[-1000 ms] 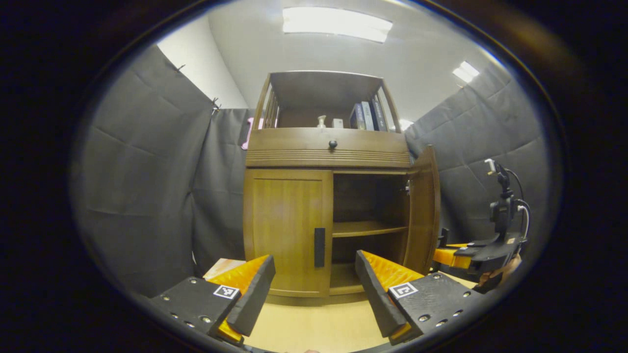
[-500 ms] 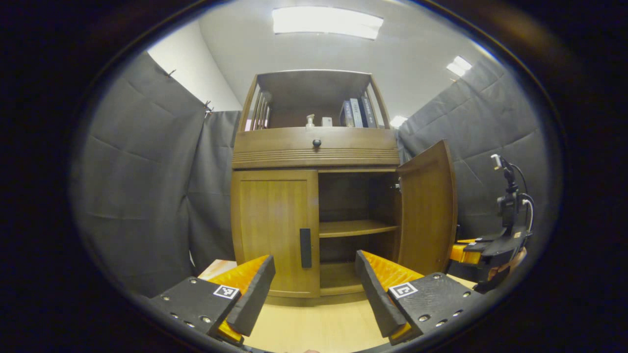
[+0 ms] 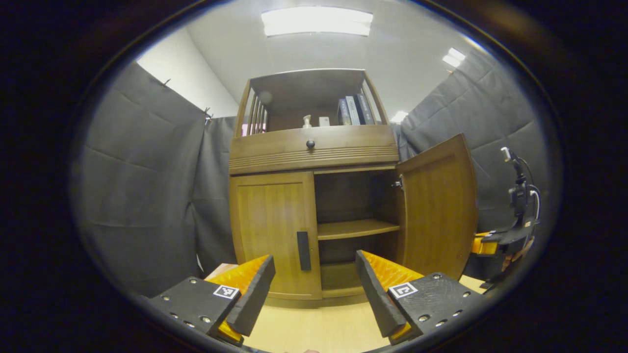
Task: Open the right door of the double-door shoe cabinet with the right hand, and open the left door with the left hand.
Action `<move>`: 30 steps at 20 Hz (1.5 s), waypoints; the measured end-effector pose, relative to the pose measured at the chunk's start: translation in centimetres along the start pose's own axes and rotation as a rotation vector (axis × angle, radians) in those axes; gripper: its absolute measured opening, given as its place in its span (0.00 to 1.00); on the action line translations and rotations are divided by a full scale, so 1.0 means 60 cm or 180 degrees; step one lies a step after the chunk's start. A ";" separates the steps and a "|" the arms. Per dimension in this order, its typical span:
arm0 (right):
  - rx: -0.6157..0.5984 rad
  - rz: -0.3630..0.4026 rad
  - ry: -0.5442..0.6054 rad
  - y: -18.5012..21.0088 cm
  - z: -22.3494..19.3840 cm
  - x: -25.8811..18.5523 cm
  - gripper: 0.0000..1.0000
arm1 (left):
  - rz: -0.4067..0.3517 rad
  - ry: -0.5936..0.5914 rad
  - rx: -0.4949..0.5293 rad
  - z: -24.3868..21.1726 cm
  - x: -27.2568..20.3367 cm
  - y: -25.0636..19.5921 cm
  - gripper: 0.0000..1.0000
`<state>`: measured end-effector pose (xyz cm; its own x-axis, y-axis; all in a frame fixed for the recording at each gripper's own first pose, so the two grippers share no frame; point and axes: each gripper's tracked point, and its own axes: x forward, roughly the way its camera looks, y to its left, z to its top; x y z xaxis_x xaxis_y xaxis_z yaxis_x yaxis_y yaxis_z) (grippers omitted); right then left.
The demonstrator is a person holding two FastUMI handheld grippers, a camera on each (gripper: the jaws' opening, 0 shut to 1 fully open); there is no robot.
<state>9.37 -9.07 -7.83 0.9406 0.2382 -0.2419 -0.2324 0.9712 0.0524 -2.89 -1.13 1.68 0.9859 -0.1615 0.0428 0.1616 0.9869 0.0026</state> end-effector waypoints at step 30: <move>-0.0122 -0.1076 -0.0307 -0.055 0.045 -0.201 0.92 | -0.0222 0.0242 -0.0094 -0.041 0.056 0.001 0.95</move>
<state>-0.52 -15.14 -2.45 0.9846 -0.0953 -0.1467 0.0886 0.9947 -0.0519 0.52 -1.65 -0.65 0.9724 -0.2309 -0.0324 0.2301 0.9728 -0.0264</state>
